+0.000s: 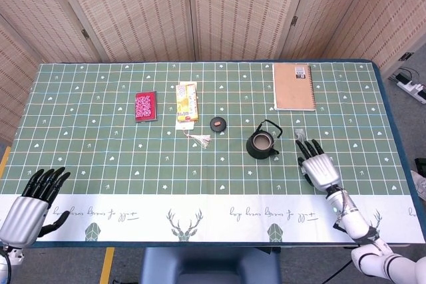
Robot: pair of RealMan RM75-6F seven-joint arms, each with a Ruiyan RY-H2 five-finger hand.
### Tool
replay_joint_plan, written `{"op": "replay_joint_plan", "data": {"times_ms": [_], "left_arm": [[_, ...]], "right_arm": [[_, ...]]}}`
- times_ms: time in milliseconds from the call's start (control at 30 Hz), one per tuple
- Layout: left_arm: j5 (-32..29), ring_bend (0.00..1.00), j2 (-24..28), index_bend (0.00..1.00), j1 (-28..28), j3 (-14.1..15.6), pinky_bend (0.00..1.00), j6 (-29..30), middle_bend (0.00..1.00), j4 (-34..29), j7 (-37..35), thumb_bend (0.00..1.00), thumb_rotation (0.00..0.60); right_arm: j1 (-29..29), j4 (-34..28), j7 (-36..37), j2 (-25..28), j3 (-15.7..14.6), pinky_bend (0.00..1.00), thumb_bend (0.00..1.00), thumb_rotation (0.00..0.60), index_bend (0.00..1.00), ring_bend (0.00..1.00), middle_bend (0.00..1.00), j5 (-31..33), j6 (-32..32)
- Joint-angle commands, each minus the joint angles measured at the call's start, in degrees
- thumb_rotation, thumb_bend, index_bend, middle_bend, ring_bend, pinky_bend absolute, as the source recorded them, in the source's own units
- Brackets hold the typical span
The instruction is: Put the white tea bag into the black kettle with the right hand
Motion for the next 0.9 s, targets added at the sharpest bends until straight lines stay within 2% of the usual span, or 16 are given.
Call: {"op": "replay_joint_plan", "data": {"times_ms": [33,633,900], "left_arm": [[-0.03,0.03,-0.02,0.00,0.00,0.02,0.03,-0.04,0.00,0.00,0.06,0.28,0.600],[-0.18,0.03,-0.14,0.00,-0.08,0.03,0.04,-0.21,0.00,0.06,0.32,0.28,0.600],[-0.29,0.03,-0.19,0.00,-0.09,0.02,0.03,-0.27,0.00,0.05,0.44,0.28,0.600]], "right_arm": [[0.05,0.14,0.04,-0.06,-0.07,0.00,0.40,0.600,0.43,0.00,0.00,-0.02,0.05],[0.35,1.10,-0.26,-0.47,-0.13,0.00,0.40,0.600,0.44,0.00,0.00,0.71,-0.28],[0.38,2.53,0.07,-1.19,-0.29,0.00,0.40,0.600,0.48,0.00,0.00,0.86,-0.50]]}}
